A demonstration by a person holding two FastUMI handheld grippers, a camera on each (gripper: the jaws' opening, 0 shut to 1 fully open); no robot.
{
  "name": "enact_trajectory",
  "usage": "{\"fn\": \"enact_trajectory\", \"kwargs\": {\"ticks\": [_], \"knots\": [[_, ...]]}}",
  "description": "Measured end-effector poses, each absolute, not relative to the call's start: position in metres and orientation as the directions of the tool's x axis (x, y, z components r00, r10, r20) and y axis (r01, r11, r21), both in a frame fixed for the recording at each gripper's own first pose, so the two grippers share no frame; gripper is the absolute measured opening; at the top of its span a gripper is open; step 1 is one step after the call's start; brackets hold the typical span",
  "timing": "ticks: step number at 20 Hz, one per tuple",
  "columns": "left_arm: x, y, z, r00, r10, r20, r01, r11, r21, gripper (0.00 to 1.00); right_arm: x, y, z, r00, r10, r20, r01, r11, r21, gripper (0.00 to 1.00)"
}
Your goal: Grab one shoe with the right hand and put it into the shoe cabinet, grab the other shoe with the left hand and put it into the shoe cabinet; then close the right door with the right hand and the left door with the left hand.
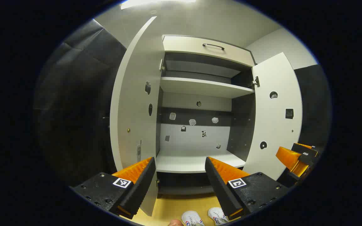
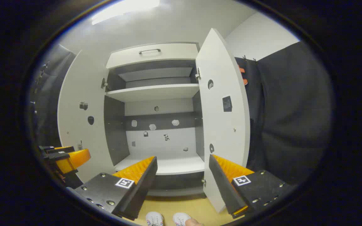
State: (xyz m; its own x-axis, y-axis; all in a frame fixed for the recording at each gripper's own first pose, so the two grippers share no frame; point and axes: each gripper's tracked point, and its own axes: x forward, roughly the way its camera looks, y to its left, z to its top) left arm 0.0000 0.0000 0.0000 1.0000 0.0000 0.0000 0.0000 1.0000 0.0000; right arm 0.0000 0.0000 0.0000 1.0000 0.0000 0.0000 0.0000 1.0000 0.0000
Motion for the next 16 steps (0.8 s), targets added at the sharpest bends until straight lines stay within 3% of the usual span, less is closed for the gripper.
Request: {"fn": "enact_trajectory", "kwargs": {"ticks": [1, 16], "knots": [[0.000, 0.000, -0.001, 1.000, 0.000, 0.000, 0.000, 1.000, -0.001, 0.96, 0.000, 0.000, 0.000, 1.000, 0.001, 0.001, -0.001, 1.000, 0.001, 0.99], [-0.006, 0.017, 0.006, 0.998, 0.051, 0.025, -0.051, 0.999, 0.009, 0.96, -0.002, -0.005, -0.016, 0.999, -0.003, -0.037, 0.002, 0.999, -0.039, 0.99]]}}
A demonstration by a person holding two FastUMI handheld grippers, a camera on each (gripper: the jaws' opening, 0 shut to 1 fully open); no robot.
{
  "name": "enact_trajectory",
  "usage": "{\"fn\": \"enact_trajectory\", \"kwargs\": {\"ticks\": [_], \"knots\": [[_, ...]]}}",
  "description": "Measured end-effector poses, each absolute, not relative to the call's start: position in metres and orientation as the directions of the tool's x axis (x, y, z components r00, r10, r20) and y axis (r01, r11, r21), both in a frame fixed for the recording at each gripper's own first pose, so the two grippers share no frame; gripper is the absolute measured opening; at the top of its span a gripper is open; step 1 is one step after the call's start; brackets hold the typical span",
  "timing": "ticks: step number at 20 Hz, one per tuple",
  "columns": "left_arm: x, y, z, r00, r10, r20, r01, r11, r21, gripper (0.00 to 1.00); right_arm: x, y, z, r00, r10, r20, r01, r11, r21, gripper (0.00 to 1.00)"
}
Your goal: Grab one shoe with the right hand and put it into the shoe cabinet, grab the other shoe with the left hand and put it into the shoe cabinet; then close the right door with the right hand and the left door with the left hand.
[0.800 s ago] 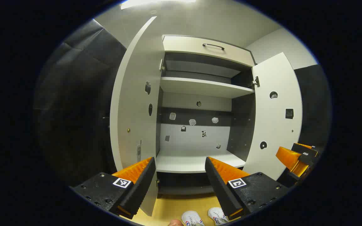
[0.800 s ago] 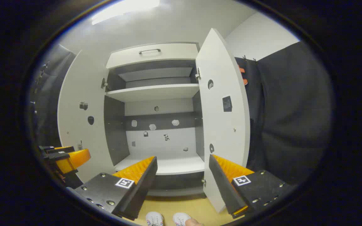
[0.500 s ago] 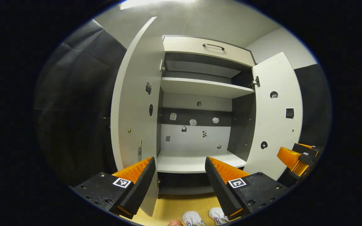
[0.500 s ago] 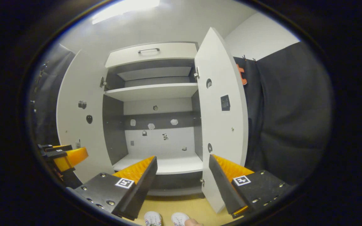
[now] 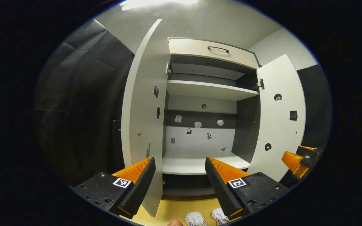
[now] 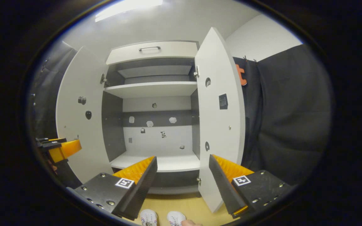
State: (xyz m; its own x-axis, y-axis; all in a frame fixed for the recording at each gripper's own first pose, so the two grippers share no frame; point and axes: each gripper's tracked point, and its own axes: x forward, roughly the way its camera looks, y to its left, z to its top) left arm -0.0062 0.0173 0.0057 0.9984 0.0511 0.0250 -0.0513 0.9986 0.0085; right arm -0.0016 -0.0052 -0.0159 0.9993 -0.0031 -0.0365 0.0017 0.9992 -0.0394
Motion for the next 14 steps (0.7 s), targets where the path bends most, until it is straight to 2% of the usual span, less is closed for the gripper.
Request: {"fn": "enact_trajectory", "kwargs": {"ticks": [4, 5, 6, 10, 11, 12, 14], "knots": [[-0.010, 0.020, -0.002, 0.998, 0.061, 0.008, -0.061, 0.998, 0.016, 0.96, -0.001, 0.001, -0.053, 0.995, 0.014, -0.103, -0.023, 0.996, -0.082, 0.99], [-0.011, 0.021, -0.002, 0.998, 0.062, 0.005, -0.062, 0.998, 0.013, 0.96, -0.002, 0.002, -0.071, 0.990, 0.017, -0.139, -0.030, 0.995, -0.092, 0.94], [-0.012, 0.022, -0.002, 0.998, 0.065, 0.004, -0.065, 0.998, 0.009, 0.96, -0.003, 0.004, -0.090, 0.984, 0.022, -0.177, -0.041, 0.994, -0.103, 0.99], [-0.014, 0.028, -0.004, 0.997, 0.079, 0.000, -0.079, 0.997, 0.012, 0.96, -0.013, 0.009, -0.179, 0.940, 0.039, -0.340, -0.089, 0.987, -0.132, 0.99], [-0.015, 0.031, -0.004, 0.996, 0.084, -0.001, -0.084, 0.996, 0.015, 0.96, -0.018, 0.012, -0.204, 0.923, 0.048, -0.382, -0.106, 0.986, -0.132, 0.94], [-0.016, 0.033, -0.004, 0.996, 0.088, 0.000, -0.088, 0.996, 0.016, 0.96, -0.023, 0.014, -0.226, 0.907, 0.057, -0.417, -0.123, 0.984, -0.131, 0.99], [-0.017, 0.037, -0.003, 0.995, 0.096, 0.001, -0.096, 0.995, 0.018, 0.96, -0.030, 0.016, -0.268, 0.876, 0.074, -0.478, -0.153, 0.980, -0.129, 0.99]]}}
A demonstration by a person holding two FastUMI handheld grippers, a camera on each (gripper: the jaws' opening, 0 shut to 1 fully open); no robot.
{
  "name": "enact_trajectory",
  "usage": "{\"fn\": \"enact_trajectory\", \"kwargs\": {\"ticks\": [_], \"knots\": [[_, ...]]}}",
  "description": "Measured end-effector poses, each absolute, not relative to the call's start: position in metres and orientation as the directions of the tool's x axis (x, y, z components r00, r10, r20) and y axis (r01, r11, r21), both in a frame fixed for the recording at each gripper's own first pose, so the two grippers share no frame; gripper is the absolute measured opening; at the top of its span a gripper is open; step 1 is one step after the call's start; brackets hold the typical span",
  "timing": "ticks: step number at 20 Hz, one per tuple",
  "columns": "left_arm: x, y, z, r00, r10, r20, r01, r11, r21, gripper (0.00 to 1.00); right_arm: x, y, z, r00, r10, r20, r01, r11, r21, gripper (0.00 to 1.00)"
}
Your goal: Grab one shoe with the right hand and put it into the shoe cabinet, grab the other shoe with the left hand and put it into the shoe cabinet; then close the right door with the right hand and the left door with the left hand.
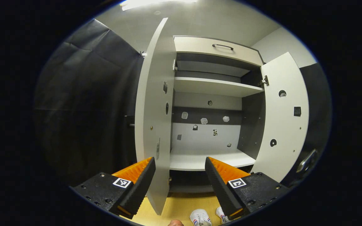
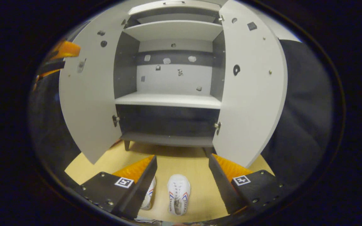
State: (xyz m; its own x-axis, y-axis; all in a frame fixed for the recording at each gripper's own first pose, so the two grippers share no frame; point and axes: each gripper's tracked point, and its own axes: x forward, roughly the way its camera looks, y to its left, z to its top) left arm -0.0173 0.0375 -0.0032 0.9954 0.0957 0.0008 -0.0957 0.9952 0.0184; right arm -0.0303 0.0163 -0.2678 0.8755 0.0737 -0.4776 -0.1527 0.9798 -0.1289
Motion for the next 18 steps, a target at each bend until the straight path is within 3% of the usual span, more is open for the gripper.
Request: {"fn": "enact_trajectory", "kwargs": {"ticks": [8, 14, 15, 17, 18], "knots": [[-0.023, 0.061, -0.009, 0.990, 0.141, -0.016, -0.140, 0.990, 0.031, 0.96, -0.063, 0.019, -0.434, 0.653, 0.120, -0.748, -0.185, 0.983, -0.004, 0.94], [-0.029, 0.079, -0.017, 0.983, 0.178, -0.040, -0.176, 0.983, 0.052, 0.96, -0.070, 0.023, -0.487, 0.567, 0.143, -0.811, -0.198, 0.980, 0.034, 0.95], [-0.030, 0.082, -0.019, 0.982, 0.184, -0.045, -0.182, 0.982, 0.049, 0.96, -0.068, 0.023, -0.493, 0.564, 0.140, -0.814, -0.193, 0.981, 0.035, 0.93], [-0.031, 0.087, -0.021, 0.980, 0.193, -0.054, -0.191, 0.981, 0.041, 0.96, -0.069, 0.020, -0.501, 0.557, 0.127, -0.821, -0.180, 0.983, 0.030, 0.68], [-0.032, 0.090, -0.023, 0.978, 0.199, -0.057, -0.197, 0.980, 0.039, 0.96, -0.069, 0.018, -0.507, 0.549, 0.121, -0.827, -0.172, 0.985, 0.030, 0.69]]}}
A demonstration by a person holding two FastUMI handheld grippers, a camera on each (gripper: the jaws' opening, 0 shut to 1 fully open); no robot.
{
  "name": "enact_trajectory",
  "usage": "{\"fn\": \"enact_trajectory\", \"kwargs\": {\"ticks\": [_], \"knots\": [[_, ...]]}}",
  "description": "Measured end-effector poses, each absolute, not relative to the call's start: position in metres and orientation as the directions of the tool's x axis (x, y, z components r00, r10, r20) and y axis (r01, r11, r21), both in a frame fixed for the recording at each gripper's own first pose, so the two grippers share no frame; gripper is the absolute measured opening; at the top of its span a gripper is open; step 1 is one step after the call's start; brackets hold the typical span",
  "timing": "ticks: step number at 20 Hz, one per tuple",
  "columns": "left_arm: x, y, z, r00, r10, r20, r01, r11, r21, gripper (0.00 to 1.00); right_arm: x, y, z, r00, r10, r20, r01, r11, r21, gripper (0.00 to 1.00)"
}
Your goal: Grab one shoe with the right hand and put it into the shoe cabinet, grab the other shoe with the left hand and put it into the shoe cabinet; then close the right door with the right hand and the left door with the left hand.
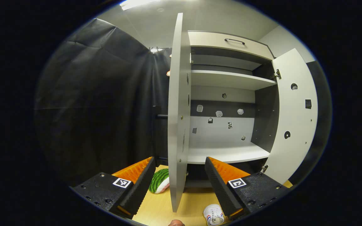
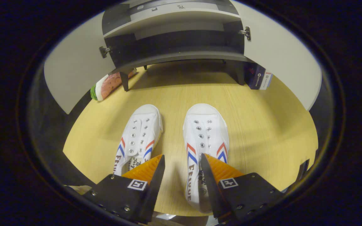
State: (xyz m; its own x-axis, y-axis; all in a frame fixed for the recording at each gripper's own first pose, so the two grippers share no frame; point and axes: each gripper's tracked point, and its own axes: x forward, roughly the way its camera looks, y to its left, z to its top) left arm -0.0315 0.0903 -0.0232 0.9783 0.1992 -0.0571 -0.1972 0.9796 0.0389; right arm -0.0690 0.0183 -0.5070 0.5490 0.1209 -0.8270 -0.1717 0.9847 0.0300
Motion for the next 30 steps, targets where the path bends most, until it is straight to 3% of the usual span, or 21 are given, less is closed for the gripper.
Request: {"fn": "enact_trajectory", "kwargs": {"ticks": [1, 2, 6, 7, 8, 10, 11, 12, 13, 17, 22, 28, 30], "knots": [[-0.031, 0.093, -0.023, 0.977, 0.205, -0.058, -0.203, 0.978, 0.038, 0.96, -0.070, 0.019, -0.509, 0.548, 0.126, -0.827, -0.173, 0.984, 0.036, 0.65], [-0.031, 0.094, -0.023, 0.976, 0.210, -0.059, -0.208, 0.977, 0.037, 0.93, -0.070, 0.019, -0.511, 0.551, 0.124, -0.825, -0.178, 0.984, 0.029, 0.70], [-0.027, 0.099, -0.025, 0.974, 0.219, -0.064, -0.218, 0.976, 0.024, 0.96, -0.070, 0.003, -0.505, 0.583, 0.061, -0.810, -0.205, 0.976, -0.074, 0.70], [-0.026, 0.098, -0.027, 0.974, 0.217, -0.069, -0.216, 0.976, 0.019, 0.96, -0.066, 0.001, -0.505, 0.597, 0.057, -0.800, -0.194, 0.978, -0.076, 0.44], [-0.026, 0.099, -0.029, 0.973, 0.217, -0.074, -0.217, 0.976, 0.018, 0.96, -0.069, 0.004, -0.516, 0.599, 0.056, -0.799, -0.189, 0.979, -0.073, 0.27], [-0.024, 0.101, -0.031, 0.972, 0.223, -0.081, -0.223, 0.975, 0.014, 0.96, -0.068, 0.003, -0.514, 0.592, 0.038, -0.805, -0.184, 0.979, -0.089, 0.26], [-0.023, 0.100, -0.032, 0.971, 0.223, -0.084, -0.223, 0.975, 0.011, 0.96, -0.070, 0.005, -0.514, 0.592, 0.058, -0.804, -0.192, 0.979, -0.071, 0.10], [-0.022, 0.101, -0.033, 0.971, 0.224, -0.087, -0.224, 0.975, 0.010, 0.96, -0.068, 0.004, -0.518, 0.589, 0.051, -0.807, -0.191, 0.979, -0.078, 0.10], [-0.021, 0.102, -0.034, 0.970, 0.227, -0.088, -0.227, 0.974, 0.009, 0.93, -0.065, 0.005, -0.517, 0.596, 0.052, -0.801, -0.190, 0.979, -0.078, 0.01], [-0.018, 0.104, -0.032, 0.969, 0.232, -0.081, -0.232, 0.973, 0.016, 0.96, -0.066, 0.004, -0.503, 0.606, 0.031, -0.795, -0.151, 0.986, -0.077, 0.00], [-0.013, 0.104, -0.030, 0.972, 0.226, -0.071, -0.226, 0.974, 0.014, 1.00, -0.047, 0.019, -0.444, 0.669, 0.105, -0.736, -0.101, 0.994, 0.049, 0.00], [-0.007, 0.095, -0.039, 0.978, 0.193, -0.082, -0.191, 0.981, 0.025, 0.93, 0.021, 0.049, -0.303, 0.842, 0.169, -0.513, -0.165, 0.985, 0.055, 0.00], [-0.006, 0.093, -0.039, 0.979, 0.186, -0.080, -0.183, 0.982, 0.038, 0.96, 0.048, 0.060, -0.252, 0.887, 0.186, -0.422, -0.183, 0.982, 0.048, 0.00]]}}
